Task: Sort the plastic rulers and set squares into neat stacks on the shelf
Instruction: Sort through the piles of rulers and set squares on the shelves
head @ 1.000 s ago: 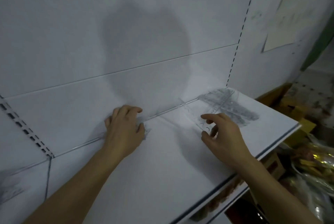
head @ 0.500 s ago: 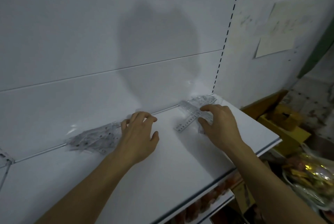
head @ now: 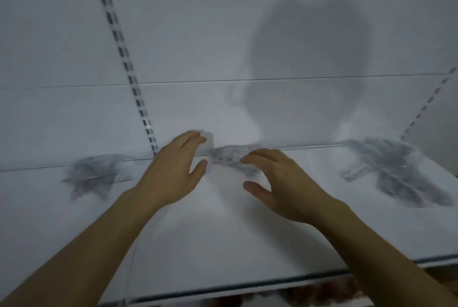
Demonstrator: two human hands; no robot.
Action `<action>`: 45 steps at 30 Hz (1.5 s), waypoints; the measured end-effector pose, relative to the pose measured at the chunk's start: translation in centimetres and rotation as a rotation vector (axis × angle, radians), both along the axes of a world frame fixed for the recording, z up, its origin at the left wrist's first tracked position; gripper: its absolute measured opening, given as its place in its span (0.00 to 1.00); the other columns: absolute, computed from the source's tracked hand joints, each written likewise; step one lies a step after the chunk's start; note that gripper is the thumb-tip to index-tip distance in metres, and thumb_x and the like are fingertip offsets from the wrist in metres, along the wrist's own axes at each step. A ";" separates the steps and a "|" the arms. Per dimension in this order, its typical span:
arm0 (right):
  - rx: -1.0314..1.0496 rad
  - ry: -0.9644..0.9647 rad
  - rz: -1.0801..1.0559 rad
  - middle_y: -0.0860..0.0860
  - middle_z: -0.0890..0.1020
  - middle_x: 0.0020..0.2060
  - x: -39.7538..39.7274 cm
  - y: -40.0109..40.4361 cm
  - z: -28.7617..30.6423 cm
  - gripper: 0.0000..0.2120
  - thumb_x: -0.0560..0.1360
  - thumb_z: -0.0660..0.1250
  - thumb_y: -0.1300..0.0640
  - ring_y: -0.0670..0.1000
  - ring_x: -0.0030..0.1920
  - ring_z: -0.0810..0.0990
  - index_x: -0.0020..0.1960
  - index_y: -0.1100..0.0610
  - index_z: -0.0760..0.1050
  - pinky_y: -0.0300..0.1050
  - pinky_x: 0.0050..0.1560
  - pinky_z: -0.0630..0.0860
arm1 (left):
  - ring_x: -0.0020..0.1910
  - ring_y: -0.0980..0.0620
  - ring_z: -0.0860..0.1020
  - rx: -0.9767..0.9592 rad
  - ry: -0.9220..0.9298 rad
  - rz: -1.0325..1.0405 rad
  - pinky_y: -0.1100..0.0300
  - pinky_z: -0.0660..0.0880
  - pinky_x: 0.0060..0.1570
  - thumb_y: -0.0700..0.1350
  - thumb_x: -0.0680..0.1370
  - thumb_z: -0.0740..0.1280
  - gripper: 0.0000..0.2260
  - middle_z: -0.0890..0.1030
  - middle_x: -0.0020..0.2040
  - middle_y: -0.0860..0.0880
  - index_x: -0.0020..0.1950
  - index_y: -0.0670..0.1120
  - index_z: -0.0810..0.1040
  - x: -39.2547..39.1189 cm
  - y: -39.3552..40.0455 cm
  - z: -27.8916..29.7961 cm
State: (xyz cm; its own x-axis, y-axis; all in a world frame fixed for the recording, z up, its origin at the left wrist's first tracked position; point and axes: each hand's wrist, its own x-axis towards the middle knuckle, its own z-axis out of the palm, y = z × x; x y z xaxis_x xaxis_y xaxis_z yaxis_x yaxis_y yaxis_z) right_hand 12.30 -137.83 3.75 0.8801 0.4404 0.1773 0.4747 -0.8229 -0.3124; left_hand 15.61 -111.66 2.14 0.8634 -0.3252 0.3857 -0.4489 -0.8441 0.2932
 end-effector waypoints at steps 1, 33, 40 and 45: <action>-0.019 0.019 0.076 0.41 0.69 0.73 -0.3 2.4 0.4 0.25 0.80 0.63 0.41 0.46 0.72 0.66 0.75 0.45 0.65 0.46 0.72 0.65 | 0.72 0.51 0.67 0.001 0.004 0.051 0.62 0.58 0.70 0.56 0.79 0.59 0.25 0.71 0.73 0.47 0.73 0.43 0.71 -0.9 3.0 0.0; -0.203 -0.063 1.218 0.43 0.57 0.78 -16.4 76.9 2.8 0.29 0.81 0.60 0.39 0.47 0.76 0.58 0.78 0.44 0.57 0.53 0.75 0.63 | 0.72 0.49 0.67 -0.022 0.131 1.300 0.47 0.65 0.73 0.53 0.82 0.62 0.26 0.66 0.76 0.49 0.78 0.50 0.60 -41.2 68.1 3.3; -0.242 -0.015 1.258 0.45 0.55 0.79 -13.7 86.7 3.7 0.31 0.82 0.59 0.40 0.48 0.77 0.56 0.80 0.44 0.53 0.55 0.75 0.62 | 0.69 0.50 0.70 -0.011 0.154 1.306 0.55 0.66 0.68 0.52 0.82 0.62 0.23 0.69 0.73 0.50 0.76 0.51 0.62 -38.4 76.1 5.7; -0.234 -0.019 1.288 0.45 0.55 0.79 -12.3 92.7 2.7 0.30 0.82 0.59 0.41 0.47 0.77 0.55 0.81 0.45 0.52 0.53 0.76 0.61 | 0.72 0.49 0.68 -0.025 0.182 1.288 0.50 0.65 0.71 0.55 0.82 0.61 0.25 0.68 0.75 0.50 0.77 0.50 0.62 -36.8 82.4 4.4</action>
State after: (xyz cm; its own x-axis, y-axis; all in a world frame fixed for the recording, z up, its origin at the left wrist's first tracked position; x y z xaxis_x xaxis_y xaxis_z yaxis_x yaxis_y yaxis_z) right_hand 0.00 -45.18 6.48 -0.1947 0.9808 -0.0103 0.9595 0.1883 -0.2095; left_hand -21.22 -29.23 6.58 0.5881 0.7770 0.2247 0.7227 -0.6295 0.2854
